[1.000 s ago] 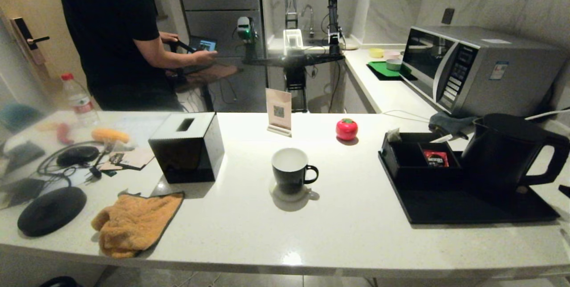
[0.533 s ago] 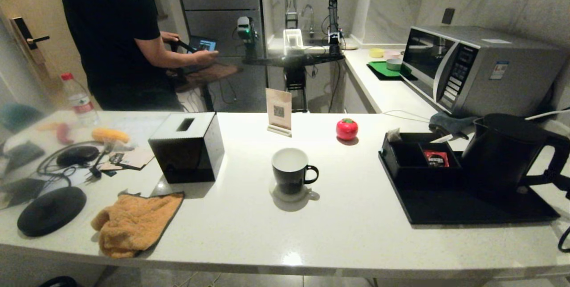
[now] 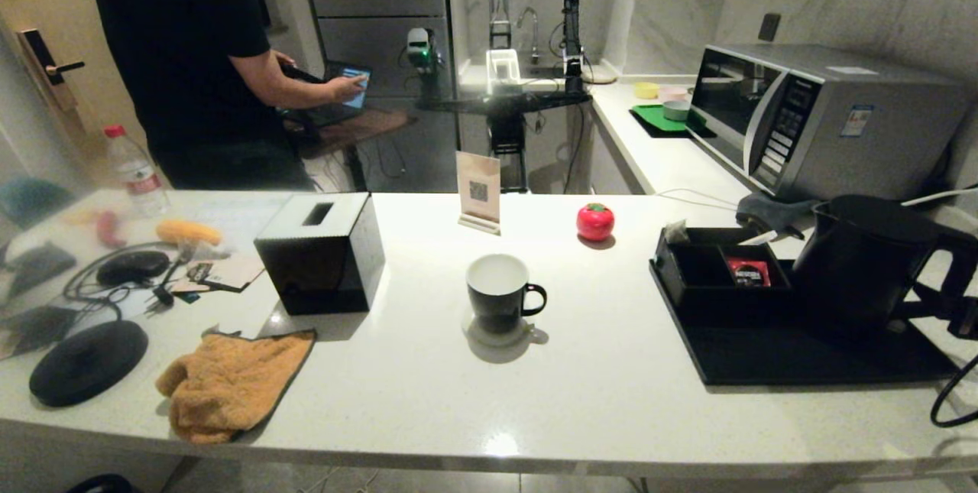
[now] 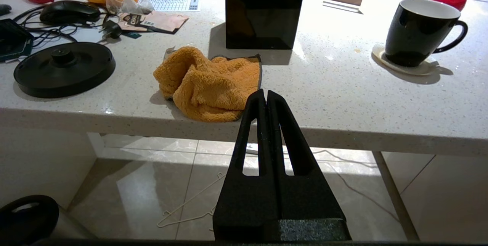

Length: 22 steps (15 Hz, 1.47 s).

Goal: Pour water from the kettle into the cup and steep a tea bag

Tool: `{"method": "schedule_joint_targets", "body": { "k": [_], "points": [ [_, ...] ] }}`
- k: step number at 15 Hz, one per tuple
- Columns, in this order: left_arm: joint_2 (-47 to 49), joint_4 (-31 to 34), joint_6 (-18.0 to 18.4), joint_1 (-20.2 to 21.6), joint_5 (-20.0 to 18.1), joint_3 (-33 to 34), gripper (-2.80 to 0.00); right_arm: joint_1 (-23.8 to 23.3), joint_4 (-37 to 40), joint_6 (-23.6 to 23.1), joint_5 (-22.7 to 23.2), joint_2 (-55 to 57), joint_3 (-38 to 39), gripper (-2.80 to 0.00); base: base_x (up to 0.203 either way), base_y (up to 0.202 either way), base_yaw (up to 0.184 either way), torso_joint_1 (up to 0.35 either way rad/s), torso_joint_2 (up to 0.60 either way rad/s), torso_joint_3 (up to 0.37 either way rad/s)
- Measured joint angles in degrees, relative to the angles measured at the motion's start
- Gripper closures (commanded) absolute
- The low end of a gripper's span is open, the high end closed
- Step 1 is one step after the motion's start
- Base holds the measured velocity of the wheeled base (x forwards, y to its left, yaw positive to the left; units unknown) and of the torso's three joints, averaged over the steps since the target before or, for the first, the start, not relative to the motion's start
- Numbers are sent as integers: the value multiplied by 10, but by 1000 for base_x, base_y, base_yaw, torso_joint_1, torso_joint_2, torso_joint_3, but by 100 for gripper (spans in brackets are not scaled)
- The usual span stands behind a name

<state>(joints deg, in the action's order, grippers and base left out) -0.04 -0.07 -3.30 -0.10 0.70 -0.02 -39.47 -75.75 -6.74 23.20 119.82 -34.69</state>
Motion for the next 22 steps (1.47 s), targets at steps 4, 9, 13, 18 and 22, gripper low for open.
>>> {"method": "schedule_joint_targets", "body": {
  "k": [4,9,13,18,22],
  "points": [
    [0,0,0,0,0,0,0,1,0,0,-2,31,-53,-280,0,0,0,6,0,1],
    [0,0,0,0,0,0,0,4,1,-2,-2,57,-108,-280,0,0,0,0,0,0],
    [0,0,0,0,0,0,0,4,0,-2,-4,68,-131,-280,0,0,0,0,0,0],
    [0,0,0,0,0,0,0,13,-25,0,-5,75,-134,-280,0,0,0,0,0,0],
    [0,0,0,0,0,0,0,26,-56,0,-7,81,-134,-280,0,0,0,0,0,0]
  ]
}}
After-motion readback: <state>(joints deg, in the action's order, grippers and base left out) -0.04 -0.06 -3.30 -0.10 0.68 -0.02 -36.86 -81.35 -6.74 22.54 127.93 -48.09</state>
